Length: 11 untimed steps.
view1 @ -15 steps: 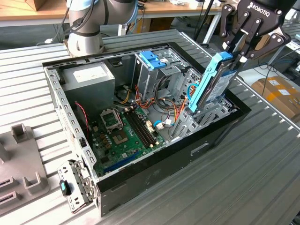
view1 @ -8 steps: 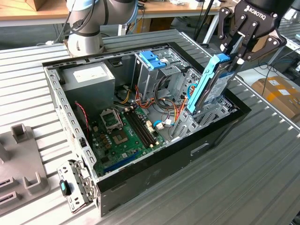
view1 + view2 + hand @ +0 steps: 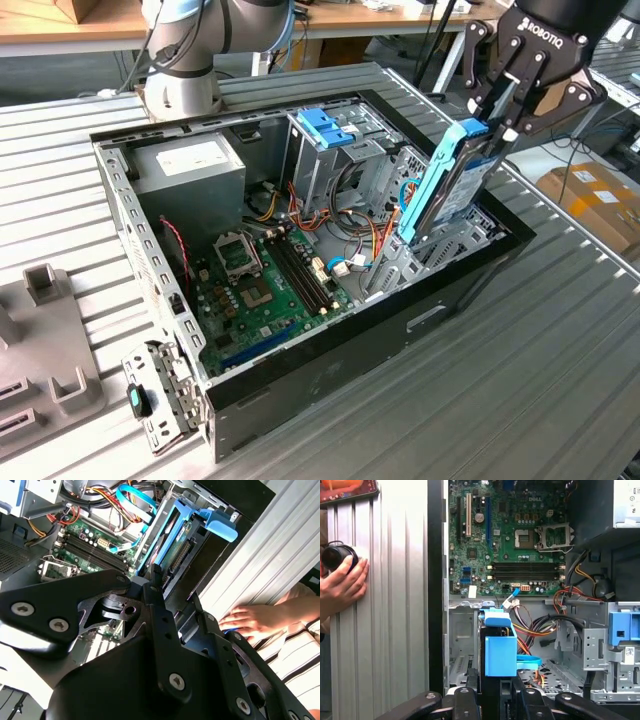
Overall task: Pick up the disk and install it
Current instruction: 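Insert the disk into the insertion slot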
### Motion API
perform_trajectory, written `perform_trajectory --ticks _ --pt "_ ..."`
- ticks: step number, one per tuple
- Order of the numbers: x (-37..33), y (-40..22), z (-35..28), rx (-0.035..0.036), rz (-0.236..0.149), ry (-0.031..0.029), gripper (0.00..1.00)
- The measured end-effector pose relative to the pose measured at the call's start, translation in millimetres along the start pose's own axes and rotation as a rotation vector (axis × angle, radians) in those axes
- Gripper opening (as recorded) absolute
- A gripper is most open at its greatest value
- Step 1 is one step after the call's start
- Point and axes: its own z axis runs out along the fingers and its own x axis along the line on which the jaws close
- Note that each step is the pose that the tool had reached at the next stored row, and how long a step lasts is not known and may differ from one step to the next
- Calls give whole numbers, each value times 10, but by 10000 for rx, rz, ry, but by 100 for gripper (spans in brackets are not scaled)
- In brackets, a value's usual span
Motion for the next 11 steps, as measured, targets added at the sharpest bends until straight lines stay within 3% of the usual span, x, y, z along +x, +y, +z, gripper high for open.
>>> perform_trajectory --ticks 11 --pt "-1 -4 47 0 0 -2 35"
